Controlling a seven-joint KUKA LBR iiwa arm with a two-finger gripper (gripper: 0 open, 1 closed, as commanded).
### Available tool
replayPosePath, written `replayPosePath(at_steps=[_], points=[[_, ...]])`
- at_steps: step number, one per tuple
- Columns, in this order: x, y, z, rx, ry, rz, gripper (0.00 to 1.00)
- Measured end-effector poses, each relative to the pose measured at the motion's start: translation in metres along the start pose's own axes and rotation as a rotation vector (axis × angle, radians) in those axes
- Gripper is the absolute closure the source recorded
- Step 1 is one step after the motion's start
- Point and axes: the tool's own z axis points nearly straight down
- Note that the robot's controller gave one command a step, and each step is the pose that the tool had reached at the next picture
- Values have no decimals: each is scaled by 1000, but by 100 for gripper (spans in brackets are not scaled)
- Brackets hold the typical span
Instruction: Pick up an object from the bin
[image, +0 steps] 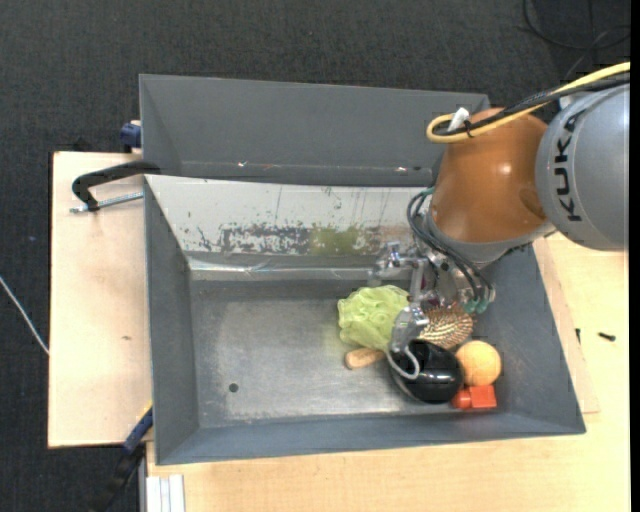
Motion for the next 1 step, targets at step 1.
replayPosePath(at_steps=[1], points=[[-17, -4, 36, 1, 1, -97, 0]])
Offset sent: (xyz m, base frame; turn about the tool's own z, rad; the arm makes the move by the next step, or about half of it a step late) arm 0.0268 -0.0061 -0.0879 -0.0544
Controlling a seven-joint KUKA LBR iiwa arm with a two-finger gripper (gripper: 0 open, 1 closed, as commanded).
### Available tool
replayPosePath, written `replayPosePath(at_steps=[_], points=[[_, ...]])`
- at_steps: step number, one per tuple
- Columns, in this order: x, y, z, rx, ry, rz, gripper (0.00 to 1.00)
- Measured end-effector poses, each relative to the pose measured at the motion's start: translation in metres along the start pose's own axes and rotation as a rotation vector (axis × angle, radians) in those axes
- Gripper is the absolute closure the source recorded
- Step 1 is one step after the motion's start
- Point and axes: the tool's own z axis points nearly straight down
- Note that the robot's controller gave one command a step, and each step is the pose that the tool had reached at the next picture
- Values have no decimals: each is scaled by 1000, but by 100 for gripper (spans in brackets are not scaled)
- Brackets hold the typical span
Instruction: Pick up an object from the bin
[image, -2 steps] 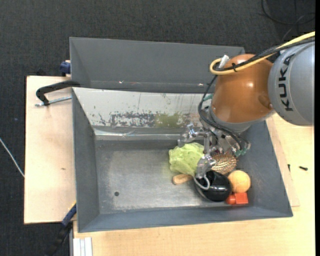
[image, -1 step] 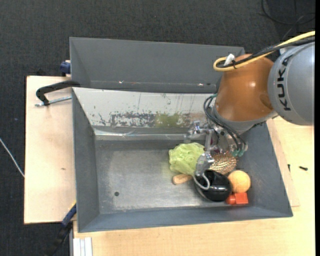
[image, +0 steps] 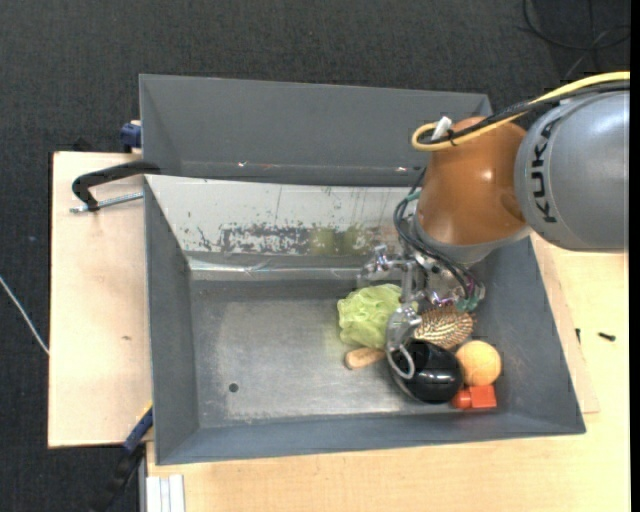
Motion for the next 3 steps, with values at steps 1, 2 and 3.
replayPosePath(at_steps=[1, 2, 3], points=[[-13, -5, 42, -4, -7, 42, 100], [-13, -5, 41, -3, -7, 41, 100], [-13, -5, 38, -3, -7, 40, 100]])
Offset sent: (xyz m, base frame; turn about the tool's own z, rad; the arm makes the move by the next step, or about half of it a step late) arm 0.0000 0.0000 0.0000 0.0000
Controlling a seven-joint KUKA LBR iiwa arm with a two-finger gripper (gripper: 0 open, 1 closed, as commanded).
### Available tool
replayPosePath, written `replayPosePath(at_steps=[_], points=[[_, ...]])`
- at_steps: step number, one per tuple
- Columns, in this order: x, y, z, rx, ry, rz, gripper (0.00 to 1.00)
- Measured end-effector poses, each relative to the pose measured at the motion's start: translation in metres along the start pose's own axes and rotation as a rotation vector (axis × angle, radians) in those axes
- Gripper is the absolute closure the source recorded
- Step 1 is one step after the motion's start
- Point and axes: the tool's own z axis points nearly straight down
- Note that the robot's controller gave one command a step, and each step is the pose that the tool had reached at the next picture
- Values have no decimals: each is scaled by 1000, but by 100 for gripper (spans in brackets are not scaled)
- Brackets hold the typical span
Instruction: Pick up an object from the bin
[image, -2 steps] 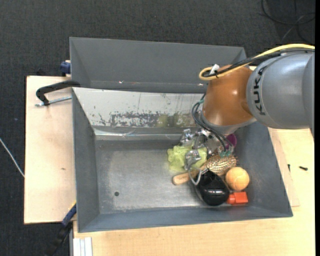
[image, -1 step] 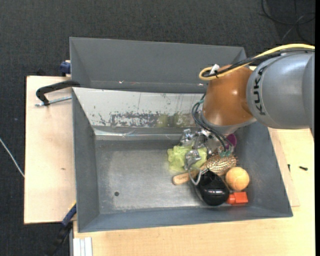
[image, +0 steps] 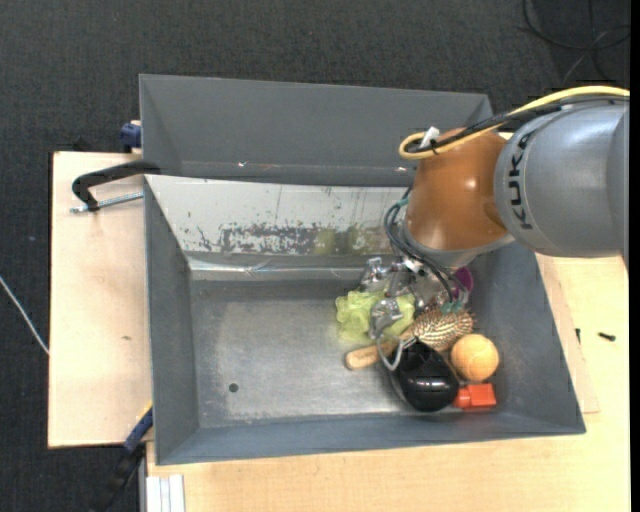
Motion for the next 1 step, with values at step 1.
replayPosePath(at_steps=[1], points=[[2, 1, -12, 0, 4, -1, 100]])
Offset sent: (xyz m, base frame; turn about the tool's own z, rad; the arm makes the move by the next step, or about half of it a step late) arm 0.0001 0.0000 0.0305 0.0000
